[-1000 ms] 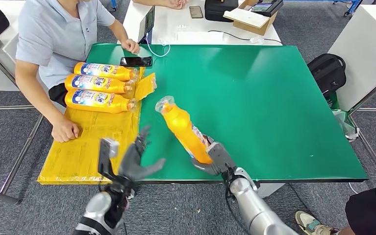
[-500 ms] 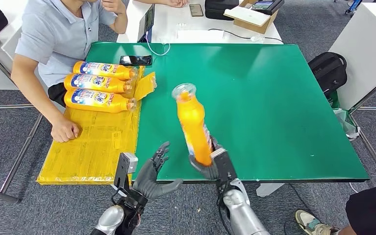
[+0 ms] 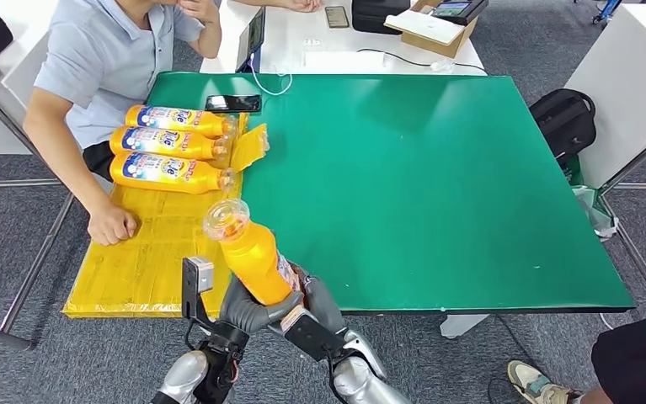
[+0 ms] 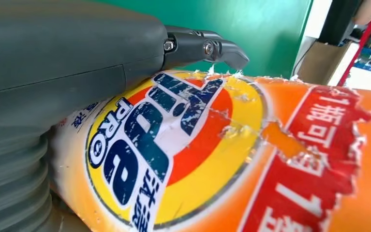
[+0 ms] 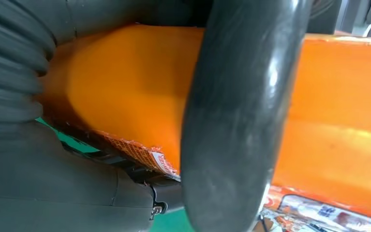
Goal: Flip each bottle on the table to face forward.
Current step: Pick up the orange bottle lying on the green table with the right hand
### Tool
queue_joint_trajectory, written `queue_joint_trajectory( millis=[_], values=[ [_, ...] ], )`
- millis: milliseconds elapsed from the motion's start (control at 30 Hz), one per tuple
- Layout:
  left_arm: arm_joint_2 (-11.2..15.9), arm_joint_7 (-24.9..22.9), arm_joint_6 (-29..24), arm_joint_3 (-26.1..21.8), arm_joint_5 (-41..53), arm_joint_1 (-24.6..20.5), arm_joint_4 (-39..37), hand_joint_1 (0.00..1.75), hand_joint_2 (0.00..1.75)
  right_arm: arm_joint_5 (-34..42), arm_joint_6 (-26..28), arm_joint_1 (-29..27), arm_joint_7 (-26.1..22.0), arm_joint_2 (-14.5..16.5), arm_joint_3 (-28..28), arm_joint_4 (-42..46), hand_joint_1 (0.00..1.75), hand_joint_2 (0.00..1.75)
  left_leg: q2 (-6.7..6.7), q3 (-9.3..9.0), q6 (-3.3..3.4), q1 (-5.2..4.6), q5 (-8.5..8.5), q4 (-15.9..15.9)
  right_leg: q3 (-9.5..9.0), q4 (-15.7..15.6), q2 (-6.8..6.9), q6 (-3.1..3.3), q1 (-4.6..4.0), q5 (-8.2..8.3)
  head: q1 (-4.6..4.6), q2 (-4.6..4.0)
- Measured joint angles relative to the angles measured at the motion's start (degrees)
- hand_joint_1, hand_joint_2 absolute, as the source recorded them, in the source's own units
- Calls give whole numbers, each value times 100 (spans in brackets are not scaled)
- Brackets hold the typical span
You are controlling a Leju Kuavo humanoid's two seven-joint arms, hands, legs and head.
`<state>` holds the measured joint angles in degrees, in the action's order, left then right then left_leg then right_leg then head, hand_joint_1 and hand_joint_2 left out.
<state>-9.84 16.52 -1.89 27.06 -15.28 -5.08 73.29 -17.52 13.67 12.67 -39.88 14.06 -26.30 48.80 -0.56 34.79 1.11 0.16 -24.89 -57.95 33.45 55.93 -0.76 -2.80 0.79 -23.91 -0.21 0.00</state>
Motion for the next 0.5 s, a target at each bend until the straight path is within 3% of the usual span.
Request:
queue_joint_trajectory(
  millis=[100, 167, 233, 300, 400, 500],
  values=[
    [15, 67, -49, 0, -168, 38, 68, 0, 175, 74, 90, 77, 19, -36, -226, -41, 175, 175, 0, 0, 0, -1, 0, 0, 0, -1, 0, 0, 0, 0, 1, 0],
    [37, 119, -60, -3, -295, 79, 133, 81, 175, 104, 116, 146, 25, -59, -384, -85, 168, 175, 3, 0, 0, -1, 0, 0, 3, -1, -1, 0, 0, 0, 0, 0],
    [66, 159, -33, -13, -434, 117, 194, 168, 175, 141, 110, 215, 28, -83, -530, -129, 87, 175, 4, 0, 0, 0, 0, 0, 5, -1, -1, 0, 0, 0, -1, 0],
    [98, 179, 51, -28, -590, 143, 247, 175, 175, 191, 100, 271, 28, -103, -661, -165, 6, 175, 4, 0, 0, 1, 0, 0, 6, 0, -1, 0, -1, 0, -1, 0],
    [148, 188, 196, -62, -831, 165, 297, 175, 175, 266, 102, 331, 15, -132, -844, -214, 0, 175, 7, 0, 0, 2, 0, 0, 8, 1, -1, 0, -2, 0, -1, 0],
    [173, 159, 349, -141, -1186, 179, 311, 175, 175, 326, 162, 357, -7, -160, -982, -227, 0, 44, 7, 2, 0, 2, 0, 0, 10, 1, -1, 0, -2, 0, -1, 0]
  ],
)
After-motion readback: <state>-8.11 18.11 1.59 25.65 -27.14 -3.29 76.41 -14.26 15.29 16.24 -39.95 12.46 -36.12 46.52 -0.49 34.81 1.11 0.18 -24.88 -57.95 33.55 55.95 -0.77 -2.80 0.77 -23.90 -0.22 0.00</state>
